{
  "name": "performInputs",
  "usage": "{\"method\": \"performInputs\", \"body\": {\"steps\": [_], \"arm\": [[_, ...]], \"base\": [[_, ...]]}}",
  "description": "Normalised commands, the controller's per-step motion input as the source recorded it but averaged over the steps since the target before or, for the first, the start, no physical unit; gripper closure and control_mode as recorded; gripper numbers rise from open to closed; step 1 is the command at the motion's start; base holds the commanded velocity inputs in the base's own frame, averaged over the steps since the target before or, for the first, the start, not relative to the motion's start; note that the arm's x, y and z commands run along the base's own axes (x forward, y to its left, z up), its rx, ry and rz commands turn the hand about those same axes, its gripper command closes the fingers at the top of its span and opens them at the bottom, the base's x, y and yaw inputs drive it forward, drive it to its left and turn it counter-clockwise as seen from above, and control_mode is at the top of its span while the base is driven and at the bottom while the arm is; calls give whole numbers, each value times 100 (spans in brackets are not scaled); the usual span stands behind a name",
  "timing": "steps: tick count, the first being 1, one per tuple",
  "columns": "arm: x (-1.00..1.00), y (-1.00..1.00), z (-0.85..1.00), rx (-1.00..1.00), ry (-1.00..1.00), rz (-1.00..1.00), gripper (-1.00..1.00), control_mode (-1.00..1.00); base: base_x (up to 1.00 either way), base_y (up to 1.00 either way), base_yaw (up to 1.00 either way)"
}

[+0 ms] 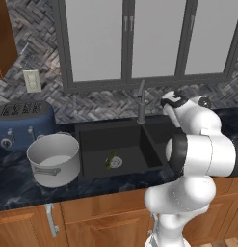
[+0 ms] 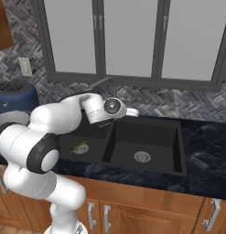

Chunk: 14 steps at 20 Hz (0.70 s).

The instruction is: Dump the squash from the pot into the sink. Then turn on the water and wash the squash. Then turn off the water and put the squash back in the pot.

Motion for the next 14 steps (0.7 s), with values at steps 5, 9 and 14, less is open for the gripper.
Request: {"method": "performInputs", "body": {"steps": [5, 9, 14], "arm": [[18, 0, 37, 4, 2, -13, -100, -100], [23, 0, 29, 1, 3, -13, -100, -100], [30, 0, 28, 5, 5, -10, -100, -100]], "base": [[0, 0, 0], [0, 0, 0], [0, 0, 0]]}}
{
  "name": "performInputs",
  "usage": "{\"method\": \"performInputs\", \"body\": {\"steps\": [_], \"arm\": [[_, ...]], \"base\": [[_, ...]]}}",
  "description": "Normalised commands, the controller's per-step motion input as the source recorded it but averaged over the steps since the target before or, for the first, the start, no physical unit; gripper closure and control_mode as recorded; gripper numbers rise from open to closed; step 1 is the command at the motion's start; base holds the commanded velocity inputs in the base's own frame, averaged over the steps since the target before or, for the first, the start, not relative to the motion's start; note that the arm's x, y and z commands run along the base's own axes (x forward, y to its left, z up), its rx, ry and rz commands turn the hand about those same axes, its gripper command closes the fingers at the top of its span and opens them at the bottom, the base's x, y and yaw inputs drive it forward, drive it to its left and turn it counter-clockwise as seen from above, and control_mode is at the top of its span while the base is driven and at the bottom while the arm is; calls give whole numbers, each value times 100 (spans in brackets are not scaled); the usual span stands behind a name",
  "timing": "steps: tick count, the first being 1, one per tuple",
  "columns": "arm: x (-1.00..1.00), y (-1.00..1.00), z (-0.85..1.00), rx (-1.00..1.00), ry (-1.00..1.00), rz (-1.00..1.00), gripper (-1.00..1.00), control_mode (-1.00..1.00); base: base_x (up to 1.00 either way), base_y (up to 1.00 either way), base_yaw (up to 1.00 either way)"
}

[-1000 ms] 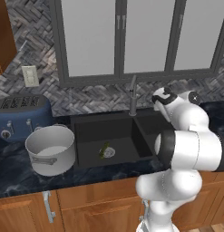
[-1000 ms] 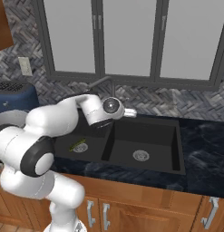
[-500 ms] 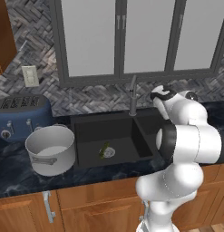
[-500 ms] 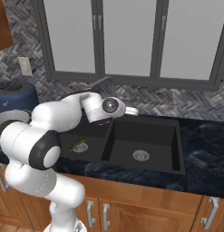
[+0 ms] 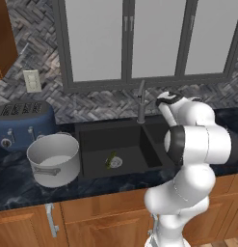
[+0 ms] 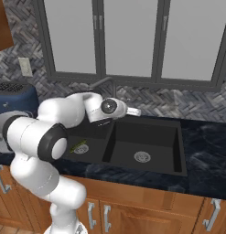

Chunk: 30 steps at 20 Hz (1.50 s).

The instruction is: Dump the squash from the pot into the sink. Then turn on the water and wash the squash. Then turn off the water and put the squash back in the pot.

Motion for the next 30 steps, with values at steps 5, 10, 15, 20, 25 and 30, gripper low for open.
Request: {"method": "performInputs", "body": {"steps": [5, 10, 15, 20, 25, 30], "arm": [[32, 0, 38, 16, 8, -2, -100, -100], [10, 0, 44, 19, 8, 0, -100, -100], [1, 0, 41, 16, 5, 0, -100, -100], [13, 0, 42, 13, 5, 0, -100, -100], [19, 2, 29, 10, 10, 0, -100, -100], [15, 11, 23, 10, 17, 0, -100, -100]], "base": [[0, 0, 0], [0, 0, 0], [0, 0, 0], [0, 0, 0], [0, 0, 0], [0, 0, 0]]}}
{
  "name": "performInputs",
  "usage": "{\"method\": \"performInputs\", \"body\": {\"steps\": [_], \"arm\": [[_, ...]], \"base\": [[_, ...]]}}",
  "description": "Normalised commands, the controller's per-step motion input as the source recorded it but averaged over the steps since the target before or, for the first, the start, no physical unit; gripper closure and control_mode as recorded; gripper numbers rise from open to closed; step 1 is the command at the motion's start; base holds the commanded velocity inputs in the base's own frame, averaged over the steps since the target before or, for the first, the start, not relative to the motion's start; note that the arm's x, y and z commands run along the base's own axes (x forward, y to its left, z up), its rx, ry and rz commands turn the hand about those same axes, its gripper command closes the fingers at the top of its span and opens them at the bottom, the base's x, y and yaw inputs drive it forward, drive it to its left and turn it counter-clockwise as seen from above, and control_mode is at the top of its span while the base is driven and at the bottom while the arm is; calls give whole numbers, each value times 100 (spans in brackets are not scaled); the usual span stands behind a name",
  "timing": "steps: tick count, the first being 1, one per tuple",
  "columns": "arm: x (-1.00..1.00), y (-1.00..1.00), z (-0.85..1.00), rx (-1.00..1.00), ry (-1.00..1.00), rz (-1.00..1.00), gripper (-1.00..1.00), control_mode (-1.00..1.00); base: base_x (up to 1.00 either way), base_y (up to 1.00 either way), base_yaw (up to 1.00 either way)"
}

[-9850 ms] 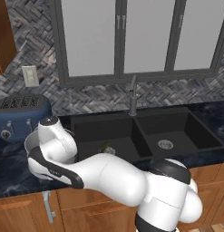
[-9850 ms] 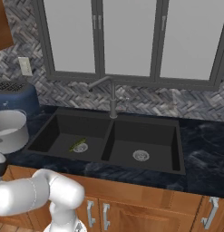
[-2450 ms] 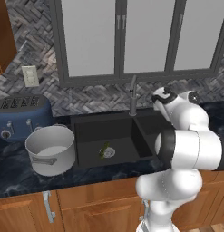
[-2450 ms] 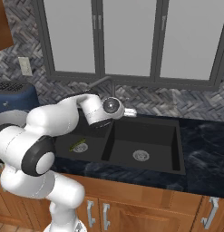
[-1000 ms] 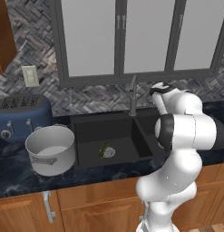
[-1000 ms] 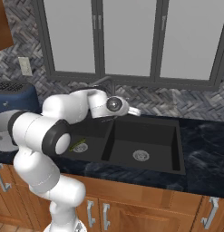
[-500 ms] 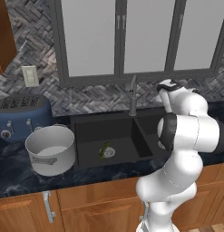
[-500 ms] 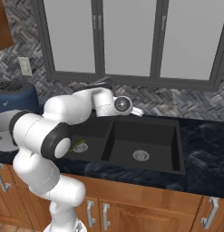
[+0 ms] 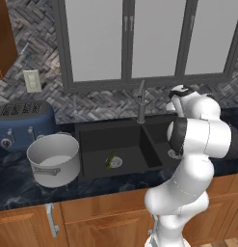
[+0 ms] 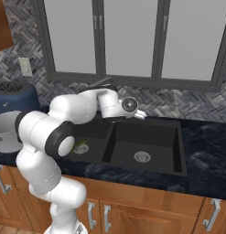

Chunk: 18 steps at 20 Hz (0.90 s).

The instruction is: Dump the squash from the pot into the sink. Then turn on the water and wash the squash. Then turn off the water and put the squash back in the pot.

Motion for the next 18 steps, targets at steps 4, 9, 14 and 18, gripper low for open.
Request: {"method": "performInputs", "body": {"steps": [4, 9, 14, 18], "arm": [[0, 13, 35, 12, 15, 2, -100, -100], [21, 21, 47, 12, 7, 2, -100, -100], [48, 28, 44, 9, 6, 0, -100, -100], [44, 11, 20, 4, 6, 0, -100, -100]], "base": [[0, 0, 0], [0, 0, 0], [0, 0, 0], [0, 0, 0]]}}
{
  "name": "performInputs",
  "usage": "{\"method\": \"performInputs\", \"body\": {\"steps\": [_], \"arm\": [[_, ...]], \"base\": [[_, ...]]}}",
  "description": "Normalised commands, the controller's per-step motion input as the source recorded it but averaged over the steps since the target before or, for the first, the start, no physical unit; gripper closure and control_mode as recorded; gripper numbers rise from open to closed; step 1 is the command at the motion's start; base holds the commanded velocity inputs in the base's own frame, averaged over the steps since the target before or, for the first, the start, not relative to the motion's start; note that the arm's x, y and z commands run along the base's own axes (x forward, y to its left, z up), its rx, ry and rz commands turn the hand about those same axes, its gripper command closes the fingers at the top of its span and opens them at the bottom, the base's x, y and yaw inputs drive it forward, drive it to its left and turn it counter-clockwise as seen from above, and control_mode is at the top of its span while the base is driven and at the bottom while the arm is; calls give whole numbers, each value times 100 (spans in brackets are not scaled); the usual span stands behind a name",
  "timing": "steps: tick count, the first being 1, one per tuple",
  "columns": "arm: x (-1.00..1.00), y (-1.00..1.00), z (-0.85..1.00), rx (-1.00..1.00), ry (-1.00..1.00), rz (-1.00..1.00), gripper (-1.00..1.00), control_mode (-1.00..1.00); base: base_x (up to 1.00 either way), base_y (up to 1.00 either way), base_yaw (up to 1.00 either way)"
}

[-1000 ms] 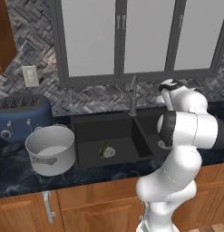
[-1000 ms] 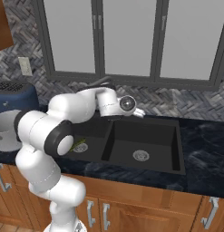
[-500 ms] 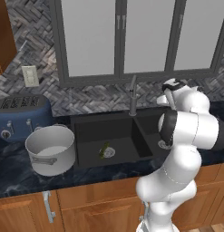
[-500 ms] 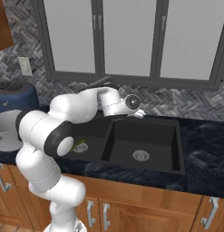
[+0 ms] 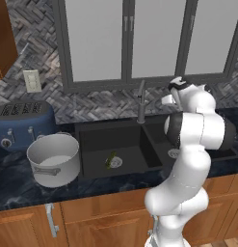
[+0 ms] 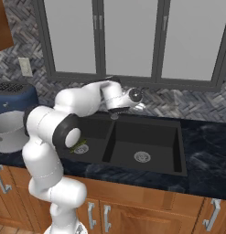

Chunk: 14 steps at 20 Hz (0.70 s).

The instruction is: Dump the squash from the pot into the sink. Then turn on the water and wash the squash. Then turn off the water and put the squash back in the pot.

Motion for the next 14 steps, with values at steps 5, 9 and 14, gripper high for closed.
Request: {"method": "performInputs", "body": {"steps": [5, 9, 14], "arm": [[28, 2, 2, 3, 7, 0, -100, -100], [21, 9, 0, 5, 7, 0, -100, -100], [36, 12, 0, 8, 7, 0, -100, -100]], "base": [[0, 0, 0], [0, 0, 0], [0, 0, 0]]}}
